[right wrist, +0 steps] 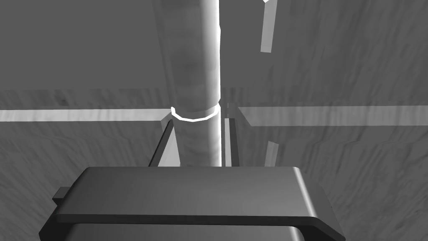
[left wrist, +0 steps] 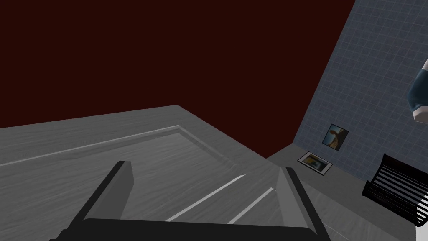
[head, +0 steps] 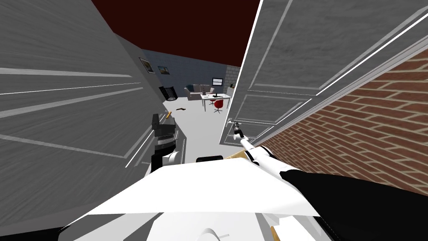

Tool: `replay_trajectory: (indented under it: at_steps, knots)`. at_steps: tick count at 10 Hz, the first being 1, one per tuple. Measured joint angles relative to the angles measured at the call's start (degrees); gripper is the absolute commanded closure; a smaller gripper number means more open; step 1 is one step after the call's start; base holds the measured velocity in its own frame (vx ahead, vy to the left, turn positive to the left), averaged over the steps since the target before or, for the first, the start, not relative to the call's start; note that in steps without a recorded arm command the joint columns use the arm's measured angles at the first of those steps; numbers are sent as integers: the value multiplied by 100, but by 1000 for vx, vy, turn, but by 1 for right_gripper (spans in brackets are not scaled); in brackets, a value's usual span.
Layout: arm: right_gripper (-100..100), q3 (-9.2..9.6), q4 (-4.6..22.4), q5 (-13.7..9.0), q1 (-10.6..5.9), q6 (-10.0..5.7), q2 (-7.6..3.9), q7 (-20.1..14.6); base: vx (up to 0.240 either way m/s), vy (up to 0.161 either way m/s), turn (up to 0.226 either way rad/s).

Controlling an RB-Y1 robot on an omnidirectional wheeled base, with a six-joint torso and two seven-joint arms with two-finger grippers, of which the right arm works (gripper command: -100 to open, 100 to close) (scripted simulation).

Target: Push the door open

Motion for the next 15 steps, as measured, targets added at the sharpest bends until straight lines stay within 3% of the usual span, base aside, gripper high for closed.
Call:
replay_trajectory:
  at_steps: [4,6,9,11,12,13,15]
  knots:
    - [100,-108,217,-174,-75,-12,22,184,94,51,-27]
    - [100,-142,456,-252,-195,-90,32,228,100,43,-28]
    - [100,-218,468,-306,-147,-69,-5,278,157,36,-39]
    - [100,-240,709,-327,-221,-177,-24,239,222,35,-35]
    - [100,-346,454,-384,-65,-89,-51,328,239,32,-67]
    - [100,-401,501,-415,-87,-85,-57,385,230,25,-39]
    - [100,-576,181,-504,77,21,-90,557,81,-3,-11]
